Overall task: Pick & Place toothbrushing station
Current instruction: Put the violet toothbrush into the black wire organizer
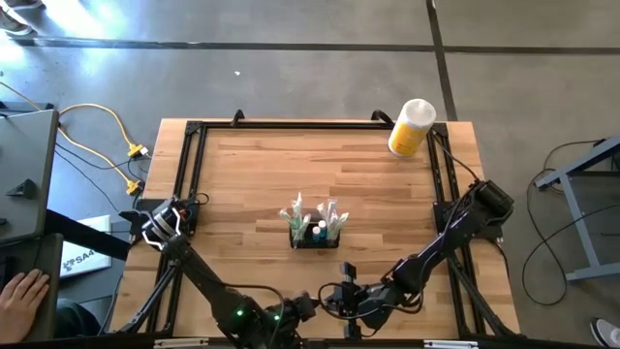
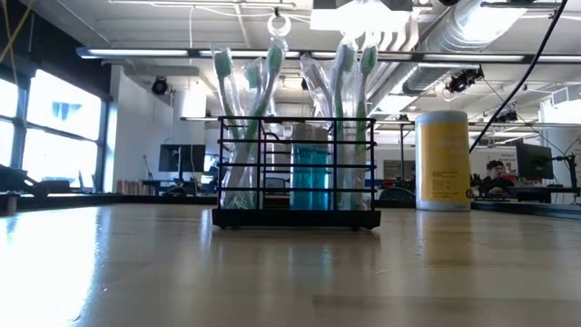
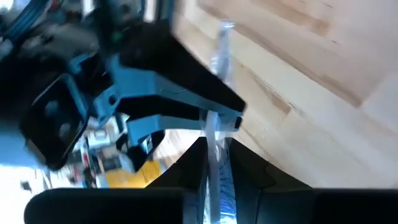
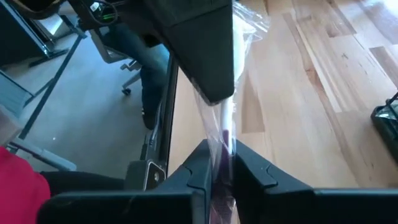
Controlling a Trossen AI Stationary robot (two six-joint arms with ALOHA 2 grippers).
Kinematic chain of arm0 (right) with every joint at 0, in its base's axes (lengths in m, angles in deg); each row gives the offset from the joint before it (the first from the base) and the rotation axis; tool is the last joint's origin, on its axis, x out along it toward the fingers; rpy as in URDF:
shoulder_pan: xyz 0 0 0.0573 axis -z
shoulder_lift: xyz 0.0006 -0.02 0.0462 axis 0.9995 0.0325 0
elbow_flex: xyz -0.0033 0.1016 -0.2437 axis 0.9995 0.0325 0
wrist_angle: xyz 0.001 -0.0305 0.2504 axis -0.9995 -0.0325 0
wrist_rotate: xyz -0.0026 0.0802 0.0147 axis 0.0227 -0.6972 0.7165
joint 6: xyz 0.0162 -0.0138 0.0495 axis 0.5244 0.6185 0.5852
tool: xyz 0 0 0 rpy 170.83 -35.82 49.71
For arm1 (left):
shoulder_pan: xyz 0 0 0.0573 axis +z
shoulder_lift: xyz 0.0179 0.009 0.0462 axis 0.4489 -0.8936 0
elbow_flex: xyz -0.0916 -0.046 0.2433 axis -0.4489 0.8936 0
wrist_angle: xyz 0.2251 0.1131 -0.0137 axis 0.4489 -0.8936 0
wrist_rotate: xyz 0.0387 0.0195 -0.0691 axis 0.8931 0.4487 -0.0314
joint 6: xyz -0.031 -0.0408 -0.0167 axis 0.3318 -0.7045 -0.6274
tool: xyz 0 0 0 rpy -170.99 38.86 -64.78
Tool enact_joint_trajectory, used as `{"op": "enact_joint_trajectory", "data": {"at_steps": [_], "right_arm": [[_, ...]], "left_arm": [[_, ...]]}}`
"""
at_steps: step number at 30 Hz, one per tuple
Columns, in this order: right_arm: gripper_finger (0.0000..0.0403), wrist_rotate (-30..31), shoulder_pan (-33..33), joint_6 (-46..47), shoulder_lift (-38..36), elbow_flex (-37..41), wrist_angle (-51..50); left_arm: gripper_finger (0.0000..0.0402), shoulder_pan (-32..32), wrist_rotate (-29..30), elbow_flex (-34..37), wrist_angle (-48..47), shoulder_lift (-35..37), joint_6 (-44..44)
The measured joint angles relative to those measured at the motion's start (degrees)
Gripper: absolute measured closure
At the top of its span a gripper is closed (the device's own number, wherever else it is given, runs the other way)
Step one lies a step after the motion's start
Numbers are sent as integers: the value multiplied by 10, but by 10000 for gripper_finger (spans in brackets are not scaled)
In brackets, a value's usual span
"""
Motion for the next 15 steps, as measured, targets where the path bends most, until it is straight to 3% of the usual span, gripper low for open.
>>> {"op": "enact_joint_trajectory", "data": {"at_steps": [3, 8, 15], "right_arm": [[374, -1, 0, 0, 0, 0, -2], [373, 1, 0, 0, 0, 0, -3], [373, 6, 0, -1, 0, 0, -4]], "left_arm": [[357, 0, -34, 0, -20, 1, 44], [352, 0, -29, -1, -21, 2, 43], [291, -1, -11, 0, -24, 1, 60]]}}
